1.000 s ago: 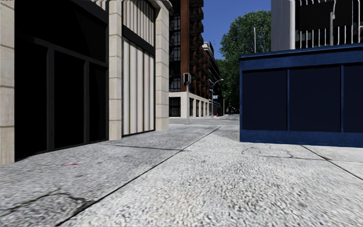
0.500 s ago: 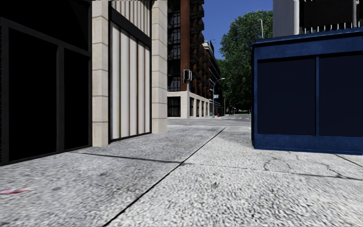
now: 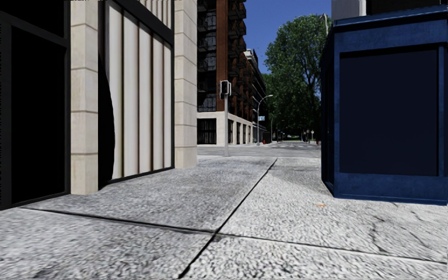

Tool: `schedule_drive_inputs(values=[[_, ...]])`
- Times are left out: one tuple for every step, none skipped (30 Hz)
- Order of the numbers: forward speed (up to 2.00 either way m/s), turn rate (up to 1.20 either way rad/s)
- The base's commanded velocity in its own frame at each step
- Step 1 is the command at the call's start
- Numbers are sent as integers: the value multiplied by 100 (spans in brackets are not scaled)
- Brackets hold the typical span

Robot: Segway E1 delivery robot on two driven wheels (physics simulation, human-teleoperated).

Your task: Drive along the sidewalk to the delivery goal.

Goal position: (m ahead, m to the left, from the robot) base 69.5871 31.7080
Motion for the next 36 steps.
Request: schedule_drive_inputs(values=[[200,0],[200,0],[200,0],[200,0],[200,0],[200,0],[200,0],[200,0],[200,0],[200,0],[200,0],[200,0],[200,0],[200,0],[200,0],[200,0],[200,0],[200,0],[200,0],[200,0],[200,0],[200,0],[200,0],[200,0],[200,0],[200,0],[200,0],[200,0],[200,0],[200,-9],[200,-9],[200,-30],[200,-45],[200,-49],[200,-49],[200,-50]])
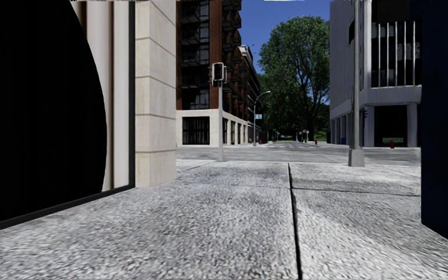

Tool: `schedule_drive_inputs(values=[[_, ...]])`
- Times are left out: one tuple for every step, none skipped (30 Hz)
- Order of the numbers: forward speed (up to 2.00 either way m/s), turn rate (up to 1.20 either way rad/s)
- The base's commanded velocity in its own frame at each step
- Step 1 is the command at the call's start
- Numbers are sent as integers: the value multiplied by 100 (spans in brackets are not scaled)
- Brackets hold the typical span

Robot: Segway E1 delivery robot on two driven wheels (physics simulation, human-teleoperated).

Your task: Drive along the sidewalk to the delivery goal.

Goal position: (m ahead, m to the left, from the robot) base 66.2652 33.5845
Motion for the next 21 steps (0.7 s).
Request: schedule_drive_inputs(values=[[200,-44],[200,-44],[200,-36],[200,-32],[200,-29],[200,-29],[200,-27],[200,-24],[200,-16],[200,-16],[200,0],[200,0],[200,0],[200,0],[200,0],[200,0],[200,0],[200,0],[200,0],[200,0],[200,0]])
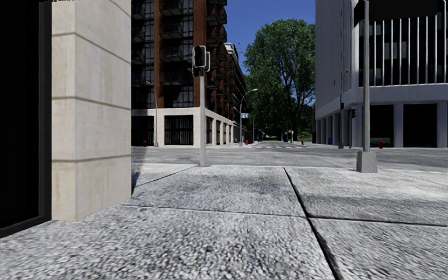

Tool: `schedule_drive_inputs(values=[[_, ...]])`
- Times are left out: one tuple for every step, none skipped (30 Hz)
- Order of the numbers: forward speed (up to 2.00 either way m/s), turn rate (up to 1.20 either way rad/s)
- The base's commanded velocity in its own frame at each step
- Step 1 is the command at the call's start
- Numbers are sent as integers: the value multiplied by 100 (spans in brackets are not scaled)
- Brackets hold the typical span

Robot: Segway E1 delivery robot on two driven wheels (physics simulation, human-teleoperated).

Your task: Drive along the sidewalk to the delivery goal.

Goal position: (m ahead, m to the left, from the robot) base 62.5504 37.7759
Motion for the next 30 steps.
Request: schedule_drive_inputs(values=[[200,0],[200,0],[200,0],[200,0],[200,0],[200,0],[200,0],[200,0],[200,0],[200,1],[200,1],[200,5],[200,9],[200,10],[200,10],[200,15],[200,18],[200,18],[200,19],[200,23],[200,24],[200,24],[200,26],[200,29],[200,35],[200,35],[200,39],[200,42],[200,42],[200,44]])
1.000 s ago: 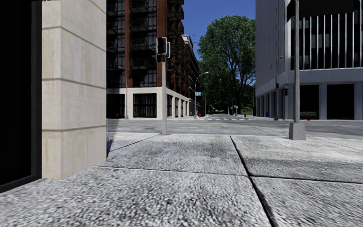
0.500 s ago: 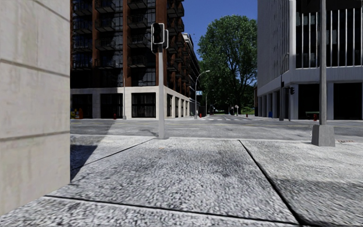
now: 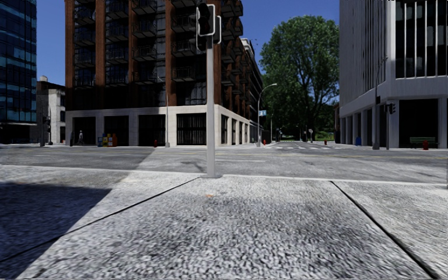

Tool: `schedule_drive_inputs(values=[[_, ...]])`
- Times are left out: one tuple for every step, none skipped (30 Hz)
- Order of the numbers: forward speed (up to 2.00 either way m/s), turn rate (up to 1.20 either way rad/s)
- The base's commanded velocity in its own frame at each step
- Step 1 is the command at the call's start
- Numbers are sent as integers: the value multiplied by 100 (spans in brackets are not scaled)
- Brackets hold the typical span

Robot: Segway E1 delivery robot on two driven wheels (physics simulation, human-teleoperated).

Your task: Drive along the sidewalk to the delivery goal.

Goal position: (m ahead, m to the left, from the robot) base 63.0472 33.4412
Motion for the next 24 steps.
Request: schedule_drive_inputs(values=[[200,49],[200,54],[200,54],[200,57],[200,58],[200,58],[200,58],[200,58],[200,58],[200,58],[200,58],[200,58],[200,58],[200,58],[200,58],[200,58],[200,58],[200,58],[200,58],[200,58],[200,58],[200,58],[200,58],[200,58]])
